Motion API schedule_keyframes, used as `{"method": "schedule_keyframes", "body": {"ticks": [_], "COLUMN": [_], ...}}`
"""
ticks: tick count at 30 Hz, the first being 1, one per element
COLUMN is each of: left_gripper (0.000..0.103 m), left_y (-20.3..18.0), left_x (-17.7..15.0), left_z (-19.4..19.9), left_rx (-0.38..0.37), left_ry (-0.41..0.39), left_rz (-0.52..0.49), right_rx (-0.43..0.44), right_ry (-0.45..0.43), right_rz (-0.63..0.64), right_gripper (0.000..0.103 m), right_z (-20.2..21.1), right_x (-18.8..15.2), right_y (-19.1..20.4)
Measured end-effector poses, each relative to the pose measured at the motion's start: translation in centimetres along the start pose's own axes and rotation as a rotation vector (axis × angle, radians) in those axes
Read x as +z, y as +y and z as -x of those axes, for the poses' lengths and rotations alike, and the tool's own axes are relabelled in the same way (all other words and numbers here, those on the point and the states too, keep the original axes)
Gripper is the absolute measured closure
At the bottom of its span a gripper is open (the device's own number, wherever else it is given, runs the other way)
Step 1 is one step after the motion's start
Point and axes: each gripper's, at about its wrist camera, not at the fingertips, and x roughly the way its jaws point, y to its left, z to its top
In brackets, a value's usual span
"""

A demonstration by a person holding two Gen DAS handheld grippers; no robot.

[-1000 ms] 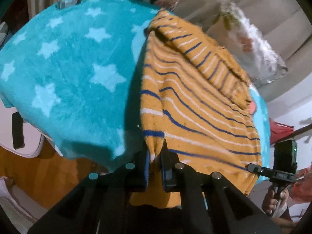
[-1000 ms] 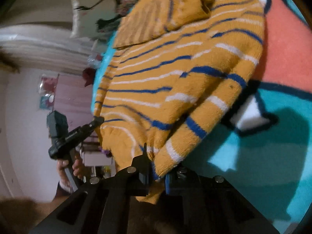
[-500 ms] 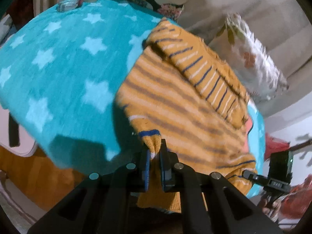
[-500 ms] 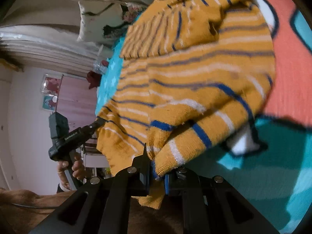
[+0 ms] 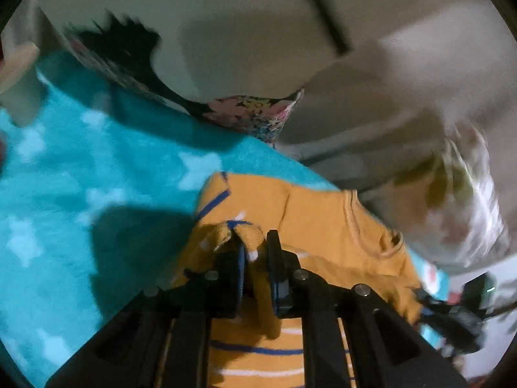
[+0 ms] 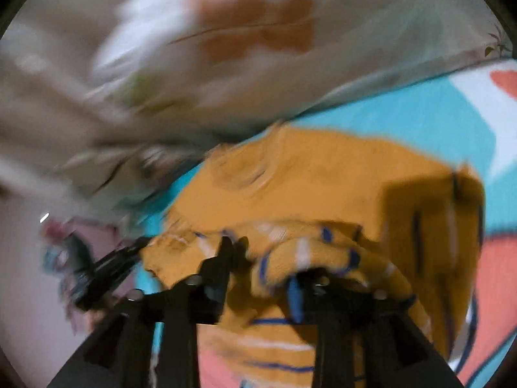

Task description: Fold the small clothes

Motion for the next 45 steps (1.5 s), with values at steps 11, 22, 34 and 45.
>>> {"method": "schedule_keyframes", "body": {"ticks": [11, 22, 34, 45], "left_gripper": [0.039, 0.028, 0.027, 0.021], "left_y": [2.4, -0.4, 0.2, 8.4], "left_x": [-0.9, -3.9, 2.2, -5.9], "left_z": [1.9, 0.3, -1.0, 6.8], "left_rx": [0.011, 0.064, 0.173, 0.004], "left_ry": [-0.035, 0.024, -0.064, -0.019], "left_rz": [-0.116, -0.315, -0.237, -0.077], "right_rx": [-0.055, -0.203, -0.254, -0.224], "right_ry": [-0.176, 0.039, -0.147, -0.137], "right_rz": [0.030, 0.367, 0.253, 0.110], "right_gripper": [0.040, 0.040, 0.039, 0.032], "right_z": [3.9, -6.0, -0.8, 9.6], "right_x": [1.4, 0.7, 4.0, -4.6], "right_y": [0.3, 6.0, 4.7, -4.4]}}
